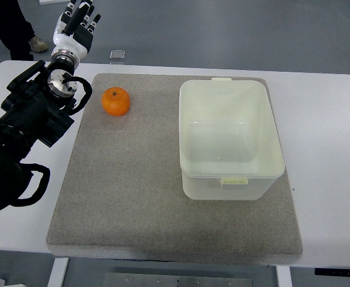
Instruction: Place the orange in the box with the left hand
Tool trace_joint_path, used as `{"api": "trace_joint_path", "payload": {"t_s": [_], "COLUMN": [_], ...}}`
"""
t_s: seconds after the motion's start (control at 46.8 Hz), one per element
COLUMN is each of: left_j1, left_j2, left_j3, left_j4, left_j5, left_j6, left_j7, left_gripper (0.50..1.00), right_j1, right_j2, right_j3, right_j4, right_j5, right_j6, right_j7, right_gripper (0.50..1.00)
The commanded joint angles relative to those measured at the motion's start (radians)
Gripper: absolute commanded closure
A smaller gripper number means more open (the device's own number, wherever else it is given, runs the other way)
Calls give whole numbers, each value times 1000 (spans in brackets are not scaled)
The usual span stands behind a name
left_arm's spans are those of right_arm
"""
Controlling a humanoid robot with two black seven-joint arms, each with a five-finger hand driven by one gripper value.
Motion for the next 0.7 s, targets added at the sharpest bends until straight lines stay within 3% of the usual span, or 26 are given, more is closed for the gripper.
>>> {"api": "trace_joint_path", "payload": {"t_s": [0.0,0.684], "left_j1": [0,2], "left_j2": [0,0], "left_j3": [0,5], "left_j4": [0,-1], "left_j5": [0,4], "left_j6": [1,6], "left_j7": [0,2], "left_gripper": [516,512], "right_j1": [0,0], "right_j2": [0,0], "right_j3": [0,0], "right_j4": [0,0], "right_j5": [0,0], "right_j6": [0,0], "right_j7": [0,0], "right_gripper": [556,556]}}
